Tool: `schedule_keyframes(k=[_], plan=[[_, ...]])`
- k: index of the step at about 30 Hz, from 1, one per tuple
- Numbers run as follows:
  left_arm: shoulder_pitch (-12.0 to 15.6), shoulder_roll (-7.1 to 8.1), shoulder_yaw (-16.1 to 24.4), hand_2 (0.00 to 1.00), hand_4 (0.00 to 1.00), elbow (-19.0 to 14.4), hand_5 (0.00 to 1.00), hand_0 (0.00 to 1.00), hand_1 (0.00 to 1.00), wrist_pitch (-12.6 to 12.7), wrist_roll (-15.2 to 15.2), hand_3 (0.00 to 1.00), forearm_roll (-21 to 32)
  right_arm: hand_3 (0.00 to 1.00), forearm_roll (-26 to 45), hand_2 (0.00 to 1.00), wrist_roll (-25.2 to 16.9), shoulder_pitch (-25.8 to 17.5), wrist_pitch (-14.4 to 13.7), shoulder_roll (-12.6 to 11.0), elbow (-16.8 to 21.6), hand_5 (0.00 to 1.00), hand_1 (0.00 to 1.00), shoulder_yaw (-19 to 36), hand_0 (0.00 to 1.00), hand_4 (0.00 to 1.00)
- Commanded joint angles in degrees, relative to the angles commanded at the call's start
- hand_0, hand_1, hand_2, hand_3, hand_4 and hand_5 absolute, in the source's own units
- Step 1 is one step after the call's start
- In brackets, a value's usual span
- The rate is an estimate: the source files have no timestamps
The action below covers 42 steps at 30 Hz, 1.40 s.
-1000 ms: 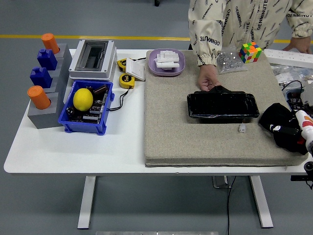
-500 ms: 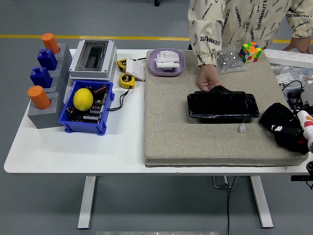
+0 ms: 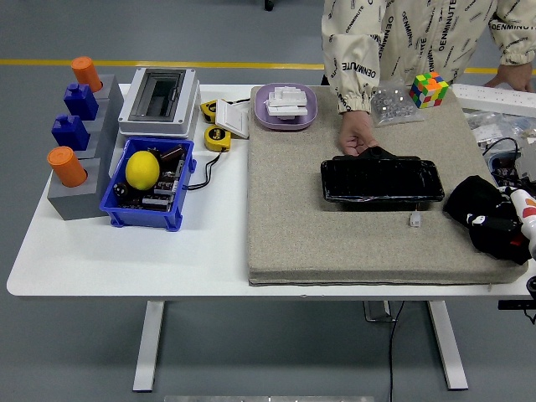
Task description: Pick the rag up,wipe the panel,place it on the desk
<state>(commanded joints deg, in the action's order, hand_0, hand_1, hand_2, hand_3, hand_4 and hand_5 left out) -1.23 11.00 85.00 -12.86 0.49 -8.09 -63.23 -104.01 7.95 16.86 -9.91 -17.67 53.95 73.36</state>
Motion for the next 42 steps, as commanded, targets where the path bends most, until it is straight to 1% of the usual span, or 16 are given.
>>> schedule_keyframes(k=[1, 6, 7, 13, 14, 19, 20, 23, 25, 26, 31, 32, 37, 38, 42], plan=[[0.00, 0.00, -0.01, 0.654, 0.627, 0.00, 0.439, 0.611, 0.640, 0.00, 0.00, 0.560, -0.01, 0.818, 0.00, 0.820, -0.01, 0.00, 0.01, 0.00, 0.00, 0.453, 0.730, 0.01, 0.773, 0.998], [-0.09, 0.02, 0.03, 0.654, 0.627, -0.01, 0.439, 0.611, 0.640, 0.00, 0.02, 0.560, -0.09, 0.818, 0.18, 0.820, -0.11, 0.06, 0.26, -0.04, 0.02, 0.453, 0.730, 0.12, 0.773, 0.998], [-0.11, 0.01, 0.04, 0.655, 0.626, 0.00, 0.438, 0.611, 0.640, 0.00, 0.02, 0.560, -0.10, 0.867, 0.23, 0.877, -0.14, 0.08, 0.28, -0.04, 0.03, 0.511, 0.809, 0.15, 0.877, 0.998], [-0.17, -0.02, 0.13, 0.655, 0.626, 0.03, 0.438, 0.611, 0.640, 0.00, 0.01, 0.560, -0.12, 0.867, 0.96, 0.877, -0.59, -0.01, 0.13, -0.05, 0.13, 0.511, 0.809, 0.54, 0.877, 0.998], [-0.19, -0.03, 0.15, 0.654, 0.627, 0.03, 0.439, 0.611, 0.640, -0.01, 0.01, 0.562, -0.13, 0.943, 1.07, 0.951, -0.69, 0.00, 0.13, -0.07, 0.14, 0.582, 0.893, 0.63, 0.963, 0.998], [-0.25, -0.02, 0.27, 0.654, 0.627, 0.02, 0.439, 0.611, 0.640, -0.01, 0.02, 0.562, -0.17, 0.943, 1.82, 0.951, -1.20, 0.03, 0.02, -0.13, 0.24, 0.582, 0.893, 0.92, 0.963, 0.998], [-0.25, -0.03, 0.29, 0.655, 0.627, 0.02, 0.438, 0.610, 0.640, -0.01, 0.02, 0.559, -0.19, 0.998, 2.11, 0.992, -1.43, 0.02, -0.04, -0.14, 0.27, 0.632, 0.932, 0.98, 0.998, 0.998], [-0.27, -0.03, 0.32, 0.655, 0.627, 0.01, 0.438, 0.610, 0.640, -0.01, 0.03, 0.559, -0.20, 0.998, 3.03, 0.992, -2.32, -0.02, -0.09, -0.17, 0.25, 0.632, 0.932, 1.07, 0.998, 0.998], [-0.28, -0.06, 0.34, 0.655, 0.627, 0.01, 0.438, 0.610, 0.640, -0.02, 0.03, 0.559, -0.20, 0.998, 4.91, 0.992, -3.67, -0.08, -0.59, -0.15, 0.15, 0.632, 0.932, 1.36, 0.998, 0.998], [-0.27, -0.08, 0.33, 0.655, 0.626, 0.01, 0.437, 0.611, 0.640, -0.02, 0.03, 0.561, -0.19, 0.998, 5.58, 0.998, -4.10, -0.08, -0.82, -0.15, 0.12, 0.739, 0.993, 1.49, 0.998, 0.998], [-0.30, -0.13, 0.34, 0.655, 0.626, 0.01, 0.437, 0.611, 0.640, -0.03, 0.03, 0.561, -0.17, 0.998, 6.53, 0.998, -5.33, -0.04, -1.70, -0.31, 0.10, 0.739, 0.993, 2.12, 0.998, 0.998], [-0.30, -0.15, 0.37, 0.654, 0.626, 0.02, 0.437, 0.611, 0.640, -0.02, 0.03, 0.560, -0.19, 0.998, 6.53, 0.998, -5.47, -0.03, -1.83, -0.36, 0.12, 0.802, 0.998, 2.28, 0.998, 0.998], [-0.38, -0.14, 0.36, 0.654, 0.626, 0.00, 0.437, 0.611, 0.640, -0.02, 0.04, 0.560, -0.19, 0.998, 7.97, 0.998, -6.19, -0.35, -2.65, -0.47, 0.88, 0.802, 0.998, 3.29, 0.998, 0.998], [-0.38, -0.15, 0.37, 0.654, 0.626, 0.00, 0.437, 0.610, 0.640, -0.02, 0.04, 0.561, -0.19, 0.998, 9.11, 0.998, -6.45, -0.51, -2.85, -0.51, 1.25, 0.992, 0.998, 3.48, 0.998, 0.998], [-0.34, -0.20, 0.39, 0.654, 0.626, 0.04, 0.437, 0.610, 0.640, -0.02, 0.05, 0.561, -0.24, 0.998, 18.33, 0.998, -8.94, -1.29, -5.17, -1.01, 4.00, 0.992, 0.998, 4.04, 0.998, 0.998]])
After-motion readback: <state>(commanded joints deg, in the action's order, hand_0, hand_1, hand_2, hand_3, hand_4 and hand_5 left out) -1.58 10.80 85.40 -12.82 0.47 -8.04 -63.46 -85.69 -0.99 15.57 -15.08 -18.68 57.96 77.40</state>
